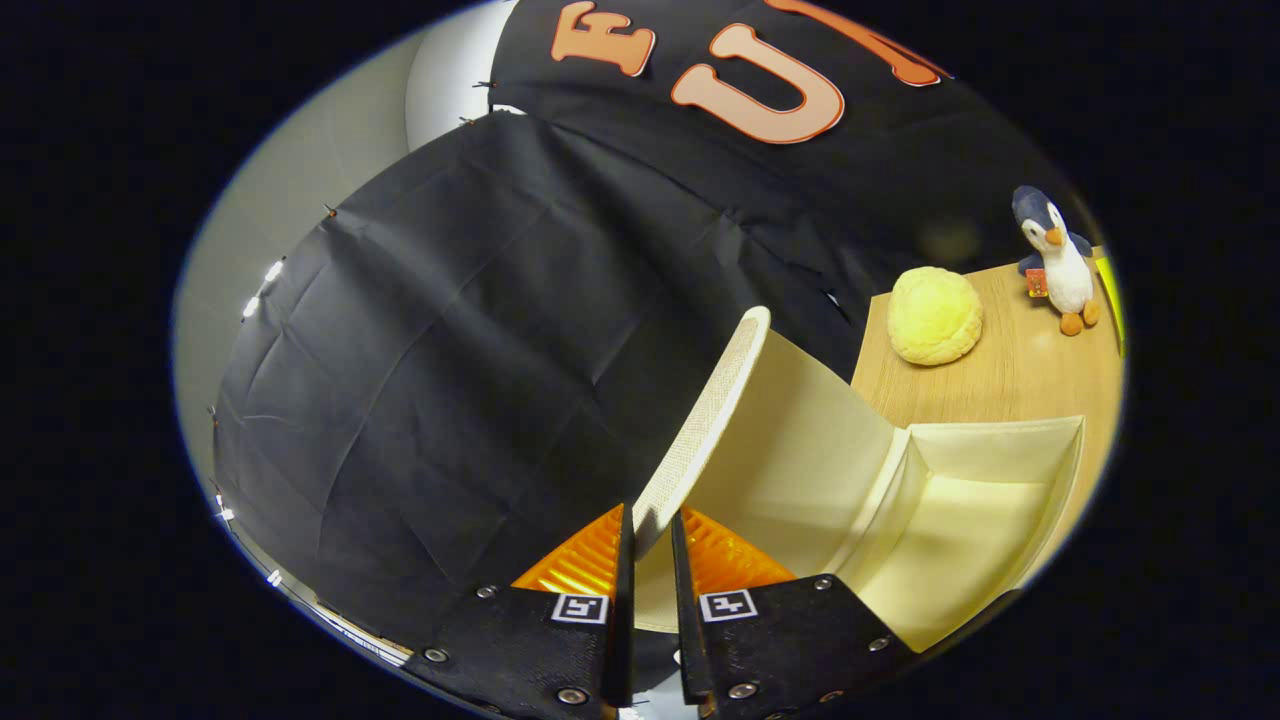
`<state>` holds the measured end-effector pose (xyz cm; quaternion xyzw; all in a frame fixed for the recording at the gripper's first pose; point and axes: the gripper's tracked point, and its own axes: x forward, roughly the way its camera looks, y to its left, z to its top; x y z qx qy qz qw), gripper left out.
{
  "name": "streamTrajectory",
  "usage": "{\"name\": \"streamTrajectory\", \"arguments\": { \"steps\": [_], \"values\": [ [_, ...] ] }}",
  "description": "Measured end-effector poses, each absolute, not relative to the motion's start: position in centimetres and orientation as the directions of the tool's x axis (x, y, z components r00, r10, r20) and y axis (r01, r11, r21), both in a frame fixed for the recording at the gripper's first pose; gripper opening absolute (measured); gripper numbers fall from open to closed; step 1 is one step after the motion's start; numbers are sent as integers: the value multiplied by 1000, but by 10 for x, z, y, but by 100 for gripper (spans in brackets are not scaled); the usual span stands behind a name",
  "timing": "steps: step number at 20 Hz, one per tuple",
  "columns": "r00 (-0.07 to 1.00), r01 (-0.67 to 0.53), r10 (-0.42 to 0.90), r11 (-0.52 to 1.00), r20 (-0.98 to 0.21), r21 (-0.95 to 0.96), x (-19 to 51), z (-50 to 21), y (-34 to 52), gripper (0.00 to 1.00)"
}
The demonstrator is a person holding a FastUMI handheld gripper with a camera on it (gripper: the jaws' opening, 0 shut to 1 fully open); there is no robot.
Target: Open the storage box then place both shoes into the box .Put the left shoe in first, then the right shoe, with the right side of both shoes facing outward in a uniform manner.
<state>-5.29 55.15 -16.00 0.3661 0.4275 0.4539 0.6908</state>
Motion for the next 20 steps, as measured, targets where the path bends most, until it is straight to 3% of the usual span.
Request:
{"name": "streamTrajectory", "arguments": {
  "steps": [2, 4, 5, 7, 13, 20],
  "values": [
    [213, -294, 934, 342, -288, 893, -64, -174, 560, 20],
    [187, -292, 928, 365, -322, 884, -80, -191, 569, 40],
    [176, -293, 928, 369, -330, 882, -85, -197, 568, 60],
    [193, -271, 924, 373, -330, 887, -85, -200, 561, 74],
    [332, -245, 843, 511, -424, 824, -65, -224, 475, 84],
    [501, -241, 642, 748, -581, 619, -51, -283, 340, 93]
  ]
}}
